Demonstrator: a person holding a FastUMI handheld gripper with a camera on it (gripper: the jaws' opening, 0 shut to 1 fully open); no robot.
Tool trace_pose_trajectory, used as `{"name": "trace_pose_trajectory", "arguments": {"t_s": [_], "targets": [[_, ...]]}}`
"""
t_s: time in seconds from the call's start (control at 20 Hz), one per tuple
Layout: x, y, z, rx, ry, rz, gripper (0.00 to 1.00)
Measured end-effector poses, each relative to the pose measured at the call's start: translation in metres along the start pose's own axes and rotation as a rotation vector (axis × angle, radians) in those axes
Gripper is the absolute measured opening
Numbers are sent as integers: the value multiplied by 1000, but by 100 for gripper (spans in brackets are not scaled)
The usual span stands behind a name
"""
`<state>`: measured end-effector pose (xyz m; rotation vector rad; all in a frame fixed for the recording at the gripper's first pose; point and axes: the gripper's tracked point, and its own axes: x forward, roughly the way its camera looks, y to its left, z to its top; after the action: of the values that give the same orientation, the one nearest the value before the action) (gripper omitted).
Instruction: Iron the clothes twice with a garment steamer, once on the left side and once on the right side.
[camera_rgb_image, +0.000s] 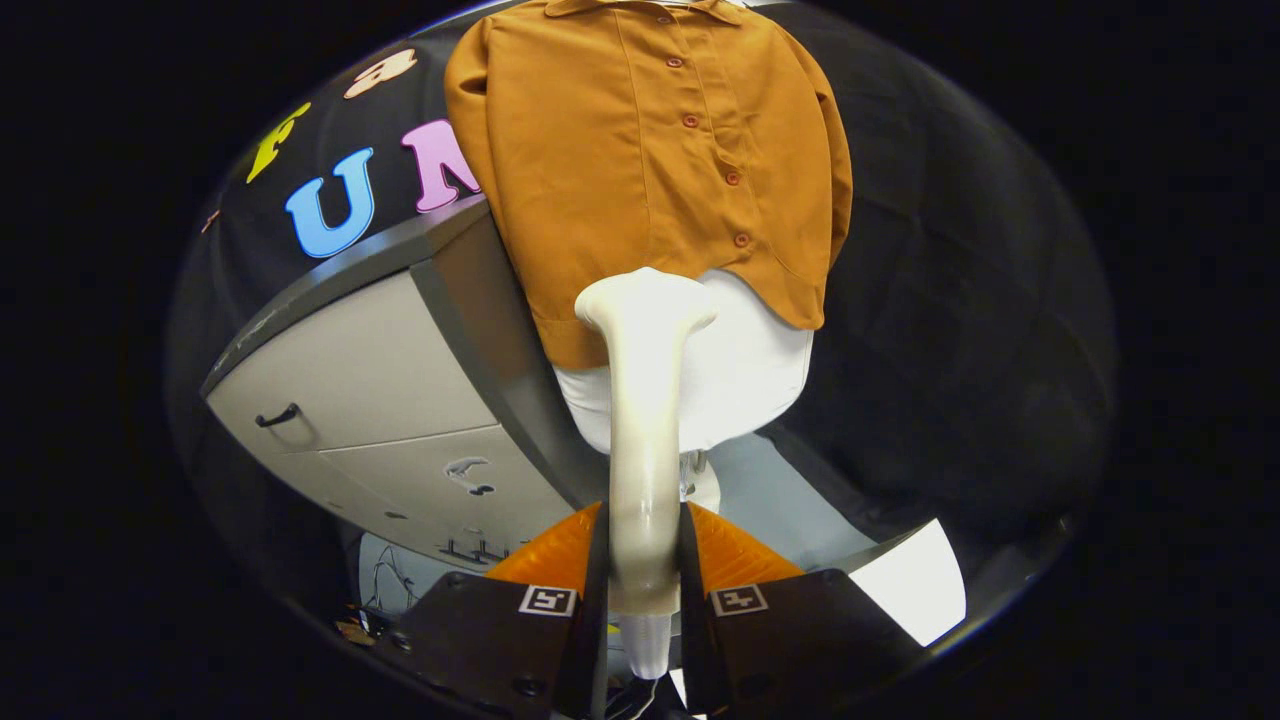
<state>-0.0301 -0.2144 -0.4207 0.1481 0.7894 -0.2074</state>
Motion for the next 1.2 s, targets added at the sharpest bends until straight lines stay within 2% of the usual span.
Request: {"name": "trace_pose_trajectory", "arguments": {"t_s": [0.15,0.35,0.8,1.2], "targets": [[-15,1,-5,-10,-25,12,34],[-51,9,26,-30,-139,39,34],[-155,20,195,-86,-521,77,34],[-226,17,302,-102,-742,95,33]]}}
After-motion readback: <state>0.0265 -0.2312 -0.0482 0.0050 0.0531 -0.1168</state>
